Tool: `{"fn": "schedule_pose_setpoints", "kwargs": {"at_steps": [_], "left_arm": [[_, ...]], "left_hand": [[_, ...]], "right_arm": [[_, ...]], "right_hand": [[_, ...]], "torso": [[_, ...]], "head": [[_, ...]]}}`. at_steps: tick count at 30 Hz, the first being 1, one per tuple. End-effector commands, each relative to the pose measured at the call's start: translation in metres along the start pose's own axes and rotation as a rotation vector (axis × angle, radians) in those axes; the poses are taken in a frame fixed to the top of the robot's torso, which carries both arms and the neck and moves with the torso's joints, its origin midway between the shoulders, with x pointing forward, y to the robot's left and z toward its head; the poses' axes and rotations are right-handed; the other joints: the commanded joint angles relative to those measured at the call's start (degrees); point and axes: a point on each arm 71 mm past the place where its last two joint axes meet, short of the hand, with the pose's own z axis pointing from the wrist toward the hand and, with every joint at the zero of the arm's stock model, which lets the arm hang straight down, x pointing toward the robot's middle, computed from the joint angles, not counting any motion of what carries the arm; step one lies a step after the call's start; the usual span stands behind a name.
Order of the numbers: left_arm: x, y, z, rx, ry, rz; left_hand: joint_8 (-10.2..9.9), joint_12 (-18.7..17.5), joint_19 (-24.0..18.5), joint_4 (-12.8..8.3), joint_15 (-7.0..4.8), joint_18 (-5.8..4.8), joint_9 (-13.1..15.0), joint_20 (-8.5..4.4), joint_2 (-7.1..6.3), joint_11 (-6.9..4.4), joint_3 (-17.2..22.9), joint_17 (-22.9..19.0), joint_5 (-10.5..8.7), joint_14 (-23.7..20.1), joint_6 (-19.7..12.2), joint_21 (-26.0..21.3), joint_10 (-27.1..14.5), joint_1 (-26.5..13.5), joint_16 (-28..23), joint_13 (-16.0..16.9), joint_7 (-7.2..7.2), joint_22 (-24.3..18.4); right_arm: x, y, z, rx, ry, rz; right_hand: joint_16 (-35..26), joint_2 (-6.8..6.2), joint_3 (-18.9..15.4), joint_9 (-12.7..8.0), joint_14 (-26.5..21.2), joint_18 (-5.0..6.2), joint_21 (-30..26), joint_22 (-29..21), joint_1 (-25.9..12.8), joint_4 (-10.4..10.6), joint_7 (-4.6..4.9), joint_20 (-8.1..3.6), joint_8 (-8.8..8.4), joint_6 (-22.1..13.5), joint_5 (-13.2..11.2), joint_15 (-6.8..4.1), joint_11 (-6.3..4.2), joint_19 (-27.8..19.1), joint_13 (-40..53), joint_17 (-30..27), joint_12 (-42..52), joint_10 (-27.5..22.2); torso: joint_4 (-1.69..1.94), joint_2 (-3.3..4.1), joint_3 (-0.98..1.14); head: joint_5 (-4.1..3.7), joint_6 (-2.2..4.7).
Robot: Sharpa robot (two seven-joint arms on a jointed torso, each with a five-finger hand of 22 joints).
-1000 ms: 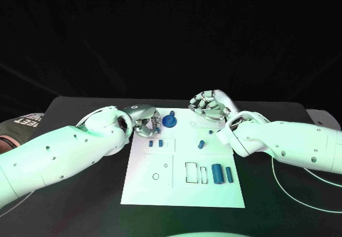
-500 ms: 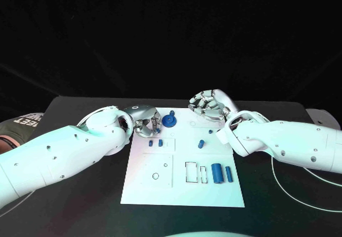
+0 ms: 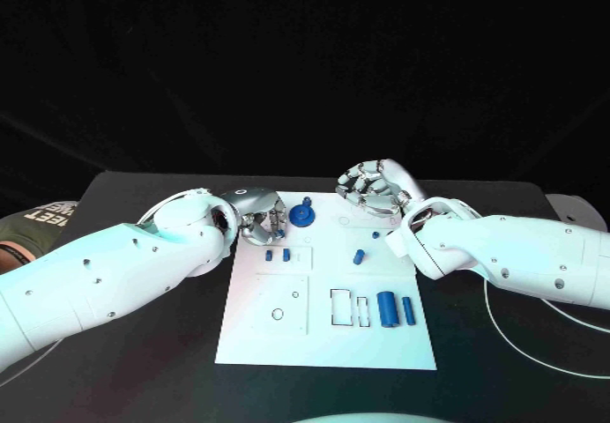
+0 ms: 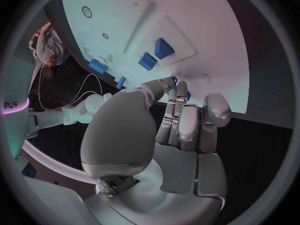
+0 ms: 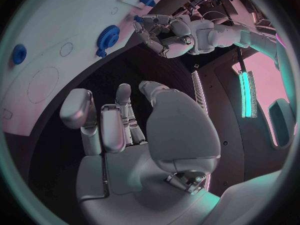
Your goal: Assemble the parts on the task board
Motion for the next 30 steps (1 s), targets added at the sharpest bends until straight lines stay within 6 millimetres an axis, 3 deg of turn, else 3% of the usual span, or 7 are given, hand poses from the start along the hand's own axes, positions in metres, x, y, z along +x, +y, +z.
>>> {"fn": "schedule_pose_setpoints", "kwargs": {"at_steps": [1, 30], "left_arm": [[0.0022, -0.0004, 0.0006, -0.009, 0.026, -0.003], [0.0041, -0.0039, 0.0041, 0.017, 0.031, -0.022]], "left_hand": [[-0.2, -0.2, 0.1, 0.2, -0.29, -0.55, 0.1, -0.32, -0.01, -0.11, -0.2, 0.0, 0.09, -0.3, 0.2, -0.1, 0.3, -0.6, -0.3, 0.1, 0.00, 0.0], [-1.0, -1.3, -0.6, 0.5, -0.15, -0.37, 0.0, -0.39, 0.04, 0.14, -0.4, 1.4, 0.05, 0.0, -0.3, -0.8, -0.1, -0.9, 0.0, -0.1, 0.21, -1.1]], "right_arm": [[0.0005, 0.0014, -0.0002, -0.014, 0.002, -0.002], [0.0009, 0.0020, -0.0004, -0.015, 0.003, 0.000]], "right_hand": [[-0.2, -0.14, 0.2, 0.0, 0.3, 0.81, -0.3, 0.6, -0.2, 0.0, -0.11, 0.05, 0.23, -0.2, 0.4, -0.39, -0.08, -0.3, -0.1, 0.0, -0.3, 0.2], [-0.2, -0.14, 0.2, 0.0, 0.3, 0.81, -0.3, 0.6, -0.2, 0.0, -0.11, 0.05, 0.23, -0.2, 0.4, -0.39, -0.08, -0.3, -0.1, 0.0, -0.3, 0.2]], "torso": [[0.01, 0.02, -0.02], [0.00, 0.05, 0.01]], "head": [[-0.07, -0.06], [-0.19, -0.14]]}}
